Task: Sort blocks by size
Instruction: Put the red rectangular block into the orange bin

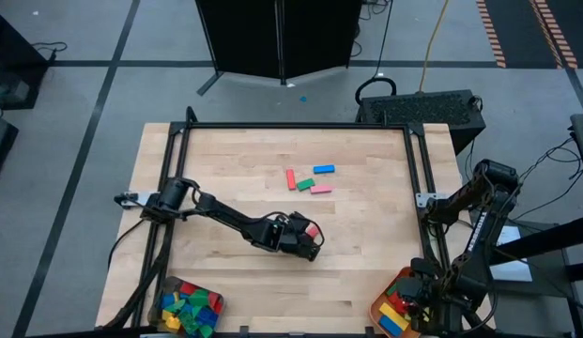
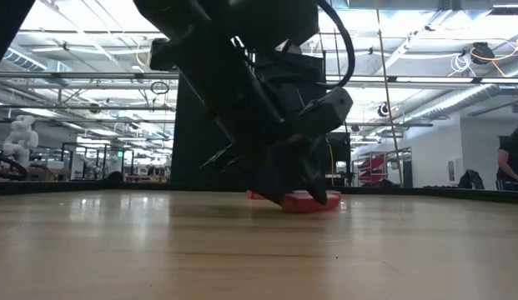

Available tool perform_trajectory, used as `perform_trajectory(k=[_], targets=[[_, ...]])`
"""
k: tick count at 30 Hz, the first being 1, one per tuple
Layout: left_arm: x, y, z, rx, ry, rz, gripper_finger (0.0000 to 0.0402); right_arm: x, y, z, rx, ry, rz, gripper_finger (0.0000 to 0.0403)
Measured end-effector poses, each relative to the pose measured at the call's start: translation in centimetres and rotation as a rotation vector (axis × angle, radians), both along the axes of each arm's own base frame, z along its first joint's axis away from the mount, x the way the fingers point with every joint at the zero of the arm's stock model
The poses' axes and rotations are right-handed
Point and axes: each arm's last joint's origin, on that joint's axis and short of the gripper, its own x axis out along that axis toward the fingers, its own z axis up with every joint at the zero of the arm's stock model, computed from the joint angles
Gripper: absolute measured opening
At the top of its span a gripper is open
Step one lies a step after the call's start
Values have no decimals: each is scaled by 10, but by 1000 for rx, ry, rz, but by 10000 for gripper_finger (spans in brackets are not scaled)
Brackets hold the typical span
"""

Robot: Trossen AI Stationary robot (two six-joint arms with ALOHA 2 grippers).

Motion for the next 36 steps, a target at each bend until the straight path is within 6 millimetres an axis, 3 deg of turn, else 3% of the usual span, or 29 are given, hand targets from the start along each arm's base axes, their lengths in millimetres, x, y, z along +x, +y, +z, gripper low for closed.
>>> perform_trajectory(k=[6,12,19,26,30,36], targets=[[4,-1,-12,-12,18,20,173,-1,0,0,1,1,-4,224],[2,-1,-14,-57,69,-10,80,-1,-2,0,-34,-16,-13,224],[2,-4,-11,-59,73,-45,80,2,-6,0,-107,-126,-41,224],[9,-15,31,-10,32,-207,80,7,-18,4,-316,-371,-57,224],[18,-20,70,25,-84,-264,80,13,-29,9,-421,-485,-99,224],[26,-32,102,153,-142,-347,80,31,-46,13,-417,-565,-328,224]])
